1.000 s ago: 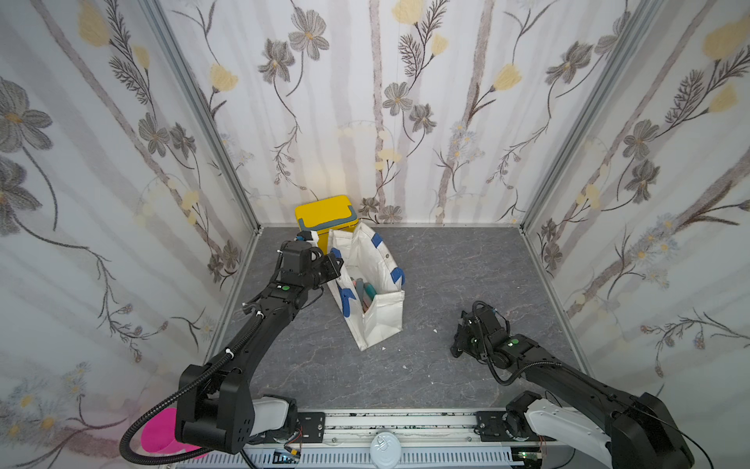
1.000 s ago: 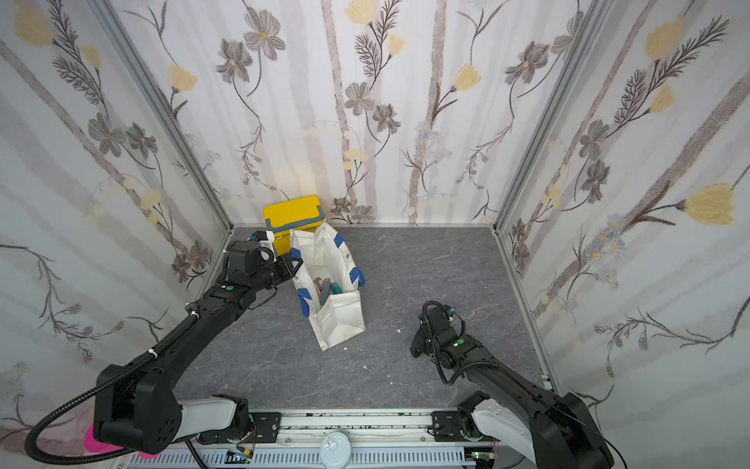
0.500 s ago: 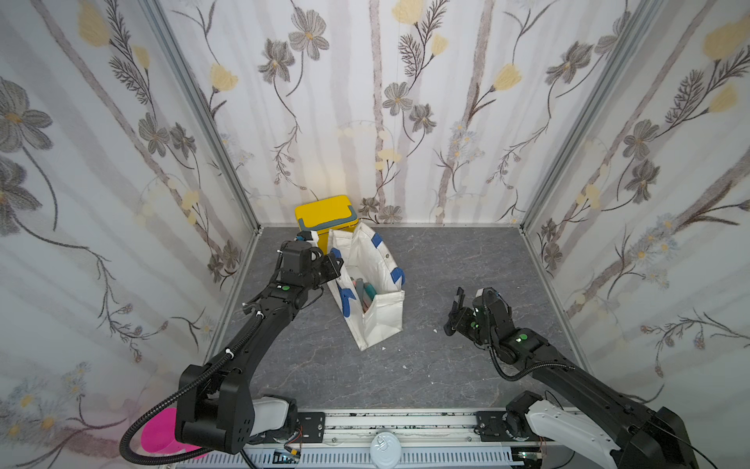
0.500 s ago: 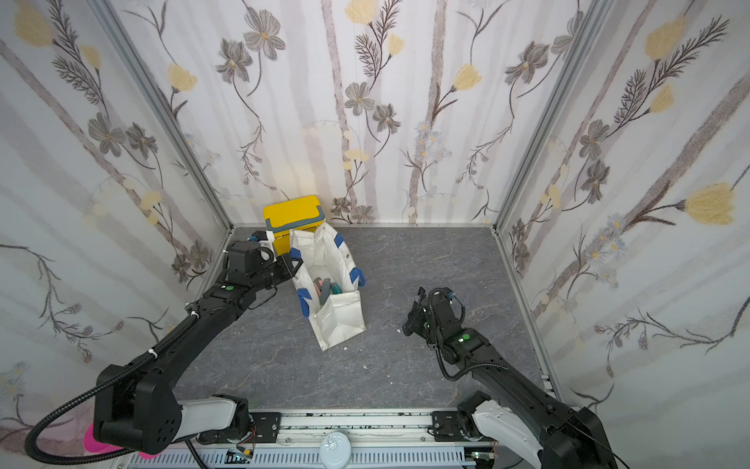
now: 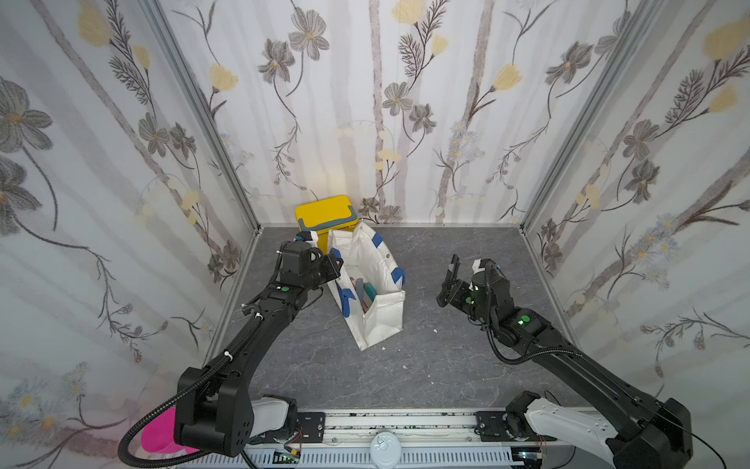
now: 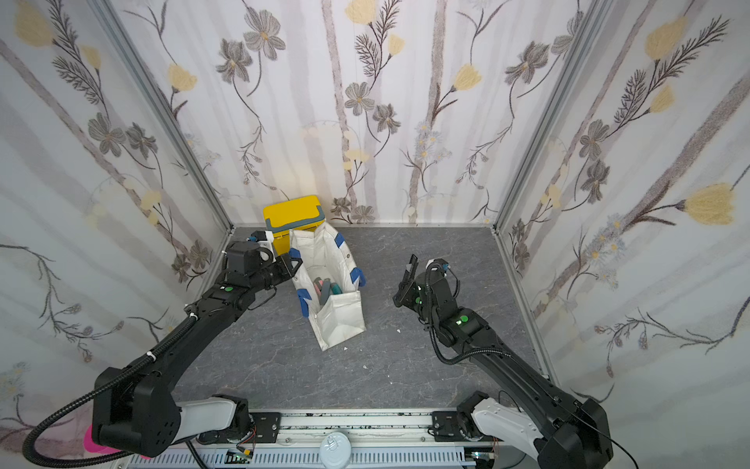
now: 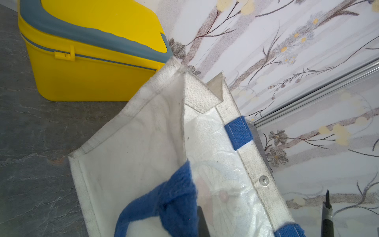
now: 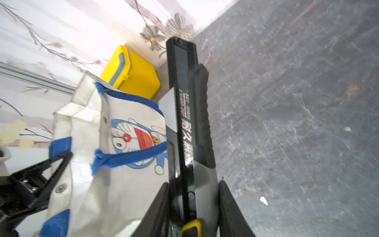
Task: Place the art knife into the pouch
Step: Place the utility knife in the pouch.
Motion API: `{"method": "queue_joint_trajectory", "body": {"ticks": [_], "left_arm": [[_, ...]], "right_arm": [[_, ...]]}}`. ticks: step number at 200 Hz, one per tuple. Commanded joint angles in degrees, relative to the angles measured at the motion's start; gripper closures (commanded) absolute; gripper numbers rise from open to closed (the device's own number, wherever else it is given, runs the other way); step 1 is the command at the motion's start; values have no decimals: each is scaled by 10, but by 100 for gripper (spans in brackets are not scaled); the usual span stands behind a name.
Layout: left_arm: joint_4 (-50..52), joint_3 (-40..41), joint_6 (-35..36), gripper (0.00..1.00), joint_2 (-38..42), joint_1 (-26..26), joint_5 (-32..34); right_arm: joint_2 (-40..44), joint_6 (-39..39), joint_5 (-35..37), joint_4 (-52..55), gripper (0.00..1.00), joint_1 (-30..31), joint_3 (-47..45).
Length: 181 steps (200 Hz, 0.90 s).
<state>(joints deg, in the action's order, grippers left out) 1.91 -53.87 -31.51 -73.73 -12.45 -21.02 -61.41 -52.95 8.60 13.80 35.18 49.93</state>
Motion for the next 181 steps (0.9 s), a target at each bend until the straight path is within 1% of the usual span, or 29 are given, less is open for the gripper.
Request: {"method": "queue_joint_trajectory", "body": {"ticks": [1,34,108,134,139,163,181], "left_arm": [[-26,-2,-1,100,3,0,-2],[-25,1,0,100,4,0,5],[-17,-1,3,100,10,0,12],[-16,-2,4,100,10,0,11],[-16,-2,4,100,10,0,10],[-16,-1,3,100,11,-1,10],[-14,-2,4,100,12,-1,12]], "right_arm": [[-20,29,24,-27,85,14,46],[-64,57,39,-43,85,49,116],[-194,115,17,-66,86,106,276],[-242,122,-2,-61,86,114,310],[-251,123,-3,-60,86,134,313],[-286,132,-8,-52,86,158,327],[-296,136,-15,-34,87,170,326]]}}
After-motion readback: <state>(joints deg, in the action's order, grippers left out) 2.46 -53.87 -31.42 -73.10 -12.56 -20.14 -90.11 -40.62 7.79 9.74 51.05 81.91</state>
